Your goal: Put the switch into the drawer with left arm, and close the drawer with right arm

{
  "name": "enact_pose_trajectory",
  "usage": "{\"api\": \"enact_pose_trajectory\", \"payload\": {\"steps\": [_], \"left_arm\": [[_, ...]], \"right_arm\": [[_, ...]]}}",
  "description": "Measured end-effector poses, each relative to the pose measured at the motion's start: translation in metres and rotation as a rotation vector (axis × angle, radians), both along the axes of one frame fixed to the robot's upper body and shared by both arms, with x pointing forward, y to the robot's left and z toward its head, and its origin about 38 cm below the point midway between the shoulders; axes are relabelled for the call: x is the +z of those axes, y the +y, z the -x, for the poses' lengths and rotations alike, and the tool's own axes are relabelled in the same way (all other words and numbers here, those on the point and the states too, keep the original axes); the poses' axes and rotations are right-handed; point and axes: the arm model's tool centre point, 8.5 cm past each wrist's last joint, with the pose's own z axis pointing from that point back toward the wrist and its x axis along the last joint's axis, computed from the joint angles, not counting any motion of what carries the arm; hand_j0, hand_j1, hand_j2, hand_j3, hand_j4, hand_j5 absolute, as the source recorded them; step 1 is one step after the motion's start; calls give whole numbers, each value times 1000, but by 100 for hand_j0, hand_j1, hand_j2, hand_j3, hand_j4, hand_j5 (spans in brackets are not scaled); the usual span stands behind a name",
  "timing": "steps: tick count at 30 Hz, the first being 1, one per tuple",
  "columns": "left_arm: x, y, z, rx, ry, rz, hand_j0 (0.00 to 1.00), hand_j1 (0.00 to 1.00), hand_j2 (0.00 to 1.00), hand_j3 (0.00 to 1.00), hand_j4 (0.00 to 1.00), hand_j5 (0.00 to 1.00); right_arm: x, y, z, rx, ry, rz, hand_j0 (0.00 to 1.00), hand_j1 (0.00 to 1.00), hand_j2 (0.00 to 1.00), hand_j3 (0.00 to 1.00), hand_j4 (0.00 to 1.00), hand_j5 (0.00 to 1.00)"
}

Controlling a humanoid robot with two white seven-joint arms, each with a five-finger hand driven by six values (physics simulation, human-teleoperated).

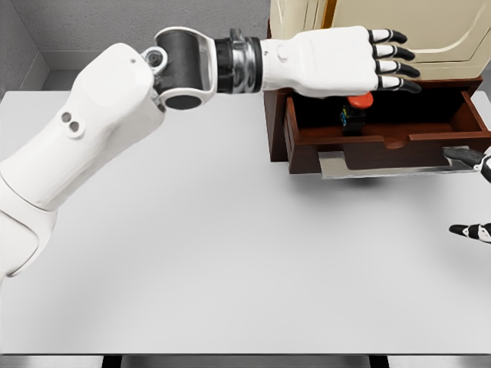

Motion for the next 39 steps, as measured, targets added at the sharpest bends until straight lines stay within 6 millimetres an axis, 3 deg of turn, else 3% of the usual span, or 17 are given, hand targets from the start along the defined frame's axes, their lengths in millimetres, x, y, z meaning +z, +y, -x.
{"api": "enact_pose_trajectory", "payload": {"steps": [8,17,30,39], "left_arm": [[0,17,-8,36,4,5,100,100,100,100,100,100],[-13,59,-24,117,48,-12,100,100,100,100,100,100],[-32,60,-23,118,75,-52,100,100,100,100,100,100],[-39,72,-25,132,81,-86,100,100,100,100,100,100]], "right_arm": [[0,0,0,0,0,0,100,100,100,100,100,100],[0,0,0,0,0,0,100,100,100,100,100,100],[-1,0,0,0,3,0,100,100,100,100,100,100],[-1,0,1,1,4,1,100,100,100,100,100,100]]}}
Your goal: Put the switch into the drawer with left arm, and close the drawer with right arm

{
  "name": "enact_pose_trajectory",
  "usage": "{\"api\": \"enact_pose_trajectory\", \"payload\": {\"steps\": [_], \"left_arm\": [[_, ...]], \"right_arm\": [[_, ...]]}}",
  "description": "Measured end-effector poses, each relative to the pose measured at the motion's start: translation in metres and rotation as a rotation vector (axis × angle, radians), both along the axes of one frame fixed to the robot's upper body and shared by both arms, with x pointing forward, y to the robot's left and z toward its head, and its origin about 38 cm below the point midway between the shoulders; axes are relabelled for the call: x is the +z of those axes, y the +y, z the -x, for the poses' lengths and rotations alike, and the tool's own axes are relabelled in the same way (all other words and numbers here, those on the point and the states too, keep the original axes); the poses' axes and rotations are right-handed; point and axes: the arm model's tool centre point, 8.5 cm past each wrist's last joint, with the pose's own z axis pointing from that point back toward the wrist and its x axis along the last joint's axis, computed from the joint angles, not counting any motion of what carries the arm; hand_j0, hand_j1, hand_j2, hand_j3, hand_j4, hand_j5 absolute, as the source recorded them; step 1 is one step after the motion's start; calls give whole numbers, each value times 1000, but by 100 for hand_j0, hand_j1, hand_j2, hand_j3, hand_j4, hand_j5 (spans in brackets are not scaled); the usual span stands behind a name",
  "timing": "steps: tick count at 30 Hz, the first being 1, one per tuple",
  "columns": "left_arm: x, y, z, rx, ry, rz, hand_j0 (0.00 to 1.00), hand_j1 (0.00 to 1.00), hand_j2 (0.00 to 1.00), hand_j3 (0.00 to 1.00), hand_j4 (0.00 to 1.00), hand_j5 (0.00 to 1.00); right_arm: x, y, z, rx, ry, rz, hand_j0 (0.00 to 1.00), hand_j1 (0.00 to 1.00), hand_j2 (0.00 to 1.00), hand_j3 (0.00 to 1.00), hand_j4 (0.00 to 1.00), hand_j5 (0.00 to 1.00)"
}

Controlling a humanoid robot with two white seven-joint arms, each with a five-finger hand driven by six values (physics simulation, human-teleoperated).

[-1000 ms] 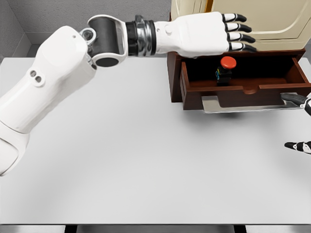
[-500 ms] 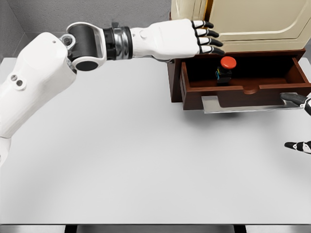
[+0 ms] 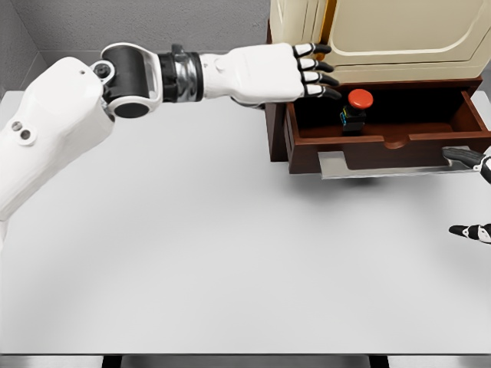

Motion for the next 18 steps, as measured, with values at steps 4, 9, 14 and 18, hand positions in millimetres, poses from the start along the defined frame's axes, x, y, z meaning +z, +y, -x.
{"api": "enact_pose_trajectory", "payload": {"steps": [4,9,14,18], "left_arm": [[-2,1,1,-3,1,-8,100,100,100,100,100,100],[-16,-10,1,-12,21,-44,100,100,100,100,100,100],[-21,-22,5,-35,30,-48,78,78,78,78,78,78],[-19,-24,7,-42,27,-47,77,77,77,77,77,77]], "right_arm": [[0,0,0,0,1,0,100,100,100,100,100,100],[0,0,0,0,1,1,100,100,100,100,100,100],[0,0,0,0,1,1,100,100,100,100,100,100],[0,0,0,-1,1,1,100,100,100,100,100,100]]}}
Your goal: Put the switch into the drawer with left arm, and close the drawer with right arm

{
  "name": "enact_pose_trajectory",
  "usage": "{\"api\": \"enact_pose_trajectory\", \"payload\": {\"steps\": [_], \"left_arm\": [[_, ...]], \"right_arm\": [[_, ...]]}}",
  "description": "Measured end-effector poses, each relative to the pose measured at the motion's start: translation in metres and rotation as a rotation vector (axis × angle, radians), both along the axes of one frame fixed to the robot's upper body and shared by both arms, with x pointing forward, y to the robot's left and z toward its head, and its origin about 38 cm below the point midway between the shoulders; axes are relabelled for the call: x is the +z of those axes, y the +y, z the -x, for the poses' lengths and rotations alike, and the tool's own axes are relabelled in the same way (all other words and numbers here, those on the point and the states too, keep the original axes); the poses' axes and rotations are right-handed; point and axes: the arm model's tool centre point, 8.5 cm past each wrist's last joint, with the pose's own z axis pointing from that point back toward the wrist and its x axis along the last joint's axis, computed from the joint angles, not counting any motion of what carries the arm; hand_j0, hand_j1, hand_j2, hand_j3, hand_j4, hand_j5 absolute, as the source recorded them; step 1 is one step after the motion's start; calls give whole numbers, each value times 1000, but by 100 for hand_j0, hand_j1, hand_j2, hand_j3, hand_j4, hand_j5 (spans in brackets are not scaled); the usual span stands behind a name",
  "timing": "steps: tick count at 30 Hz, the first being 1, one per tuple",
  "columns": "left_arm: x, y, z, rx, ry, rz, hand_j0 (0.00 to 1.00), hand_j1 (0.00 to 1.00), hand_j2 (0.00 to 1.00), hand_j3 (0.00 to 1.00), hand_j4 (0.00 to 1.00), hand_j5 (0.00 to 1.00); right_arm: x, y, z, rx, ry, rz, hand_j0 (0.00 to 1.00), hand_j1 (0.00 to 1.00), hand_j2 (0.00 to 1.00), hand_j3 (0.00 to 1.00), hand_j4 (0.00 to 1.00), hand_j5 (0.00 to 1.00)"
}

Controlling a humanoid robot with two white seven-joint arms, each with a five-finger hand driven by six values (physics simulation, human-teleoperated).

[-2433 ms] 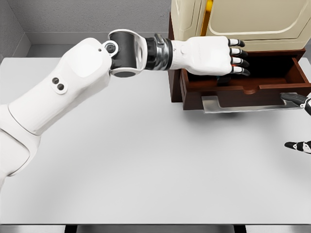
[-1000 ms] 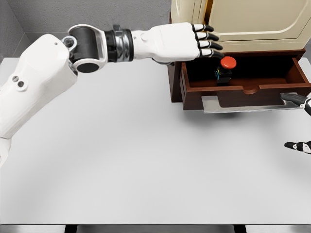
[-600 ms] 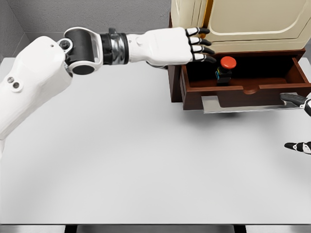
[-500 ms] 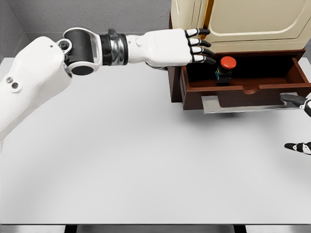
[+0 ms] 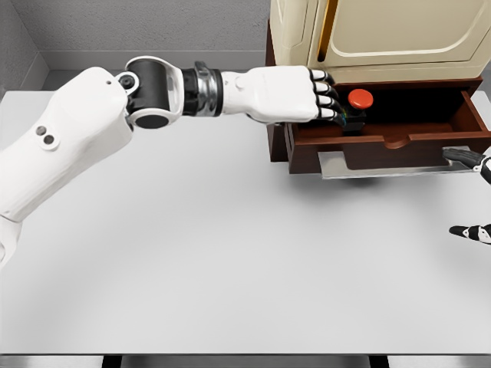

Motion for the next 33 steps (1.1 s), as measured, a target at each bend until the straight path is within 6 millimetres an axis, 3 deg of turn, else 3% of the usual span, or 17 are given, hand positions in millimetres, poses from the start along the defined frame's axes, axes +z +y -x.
{"api": "enact_pose_trajectory", "payload": {"steps": [22,33], "left_arm": [[6,-2,5,-16,-12,13,75,75,75,75,75,75],[15,19,6,-1,-26,16,77,77,77,77,77,77]], "right_arm": [[0,0,0,-1,1,0,100,100,100,100,100,100],[-1,0,0,-1,2,3,100,100,100,100,100,100]]}}
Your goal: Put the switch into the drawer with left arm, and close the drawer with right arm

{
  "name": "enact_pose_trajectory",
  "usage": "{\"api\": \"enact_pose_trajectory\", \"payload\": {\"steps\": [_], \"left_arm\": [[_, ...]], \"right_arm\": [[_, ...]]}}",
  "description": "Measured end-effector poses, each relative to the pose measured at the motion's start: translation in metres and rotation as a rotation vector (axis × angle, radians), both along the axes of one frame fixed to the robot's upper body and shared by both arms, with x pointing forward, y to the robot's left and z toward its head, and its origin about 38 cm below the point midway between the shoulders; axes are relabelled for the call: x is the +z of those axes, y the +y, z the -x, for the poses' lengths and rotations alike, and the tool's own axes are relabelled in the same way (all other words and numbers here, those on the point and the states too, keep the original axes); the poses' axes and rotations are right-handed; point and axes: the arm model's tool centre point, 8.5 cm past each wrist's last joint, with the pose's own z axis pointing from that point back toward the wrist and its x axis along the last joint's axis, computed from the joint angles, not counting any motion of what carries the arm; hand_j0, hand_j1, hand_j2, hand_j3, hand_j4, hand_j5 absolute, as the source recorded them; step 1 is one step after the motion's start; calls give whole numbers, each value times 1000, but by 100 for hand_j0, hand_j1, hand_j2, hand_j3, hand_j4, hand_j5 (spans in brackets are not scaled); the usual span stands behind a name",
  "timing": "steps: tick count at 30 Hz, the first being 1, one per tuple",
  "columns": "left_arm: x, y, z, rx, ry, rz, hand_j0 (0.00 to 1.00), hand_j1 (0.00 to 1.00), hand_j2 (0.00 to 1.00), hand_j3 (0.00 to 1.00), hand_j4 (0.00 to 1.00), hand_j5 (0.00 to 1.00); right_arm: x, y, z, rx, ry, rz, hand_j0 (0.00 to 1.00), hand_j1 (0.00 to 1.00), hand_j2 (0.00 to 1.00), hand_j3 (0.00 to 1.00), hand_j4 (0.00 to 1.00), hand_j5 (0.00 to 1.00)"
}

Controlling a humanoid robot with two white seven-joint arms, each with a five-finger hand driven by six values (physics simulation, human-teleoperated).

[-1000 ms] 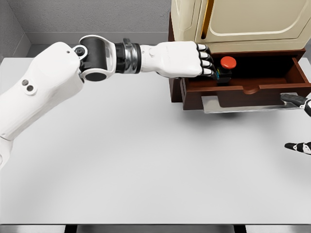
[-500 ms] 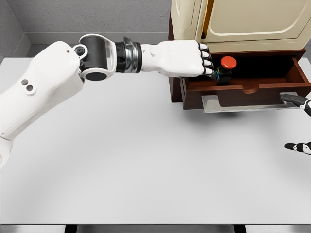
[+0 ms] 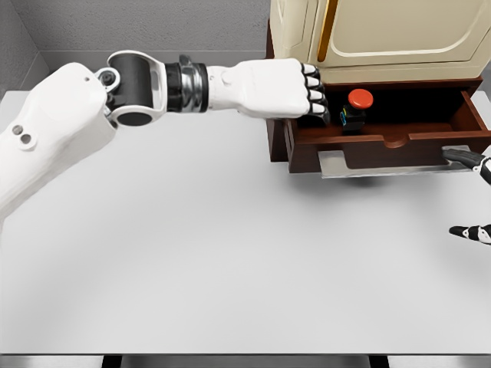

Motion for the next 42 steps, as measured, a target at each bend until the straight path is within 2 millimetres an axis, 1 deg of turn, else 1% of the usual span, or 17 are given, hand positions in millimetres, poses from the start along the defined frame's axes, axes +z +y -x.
{"api": "enact_pose_trajectory", "payload": {"steps": [5,7,9,11,13,18,19,20,23,24,25,30,35,37,38,42], "left_arm": [[5,25,-2,34,5,9,78,78,78,78,78,78],[1,39,0,49,19,14,78,78,78,78,78,78],[-10,57,2,75,51,22,80,80,80,80,80,80],[-6,74,1,102,52,27,81,81,81,81,81,81],[-7,89,1,127,58,25,81,81,81,81,81,81],[-8,112,-1,175,67,32,85,85,85,85,85,85],[-8,116,-1,182,66,32,91,91,91,91,91,91],[-9,119,-1,188,68,30,93,93,93,93,93,93],[-12,125,-1,202,75,26,94,94,94,94,94,94],[-18,127,0,205,86,24,95,95,95,95,95,95],[-23,129,1,209,96,21,99,99,99,99,99,99],[-28,134,2,221,107,15,99,99,99,99,99,99],[-28,138,2,227,104,10,100,100,100,100,100,100],[-29,139,2,230,105,8,100,100,100,100,100,100],[-37,142,3,236,122,4,100,100,100,100,100,100],[-43,158,2,274,133,-14,100,100,100,100,100,100]], "right_arm": [[3,1,-3,2,-12,5,100,100,100,100,100,100],[4,1,-4,3,-15,8,100,100,100,100,100,100],[4,2,-4,5,-15,11,100,100,100,100,100,100],[4,2,-4,6,-13,15,100,100,100,100,100,100],[6,2,-6,6,-22,22,100,100,100,100,100,100],[4,0,-8,-1,-17,34,100,100,100,100,100,100],[6,0,-10,-2,-22,36,100,100,100,100,100,100],[5,-1,-10,-3,-19,37,100,100,100,100,100,100],[3,-1,-10,-6,-15,39,100,100,100,100,100,100],[3,-2,-10,-8,-13,39,100,100,100,100,100,100],[2,-3,-10,-10,-10,39,100,100,100,100,100,100],[-1,-4,-10,-17,-3,41,100,100,100,100,100,100],[-1,-4,-11,-19,-3,44,100,100,100,100,100,100],[5,-4,-16,-17,-27,48,100,100,100,100,100,100],[6,-3,-19,-17,-33,51,100,100,100,100,100,100],[3,-1,-22,-13,-25,59,100,100,100,100,100,100]]}}
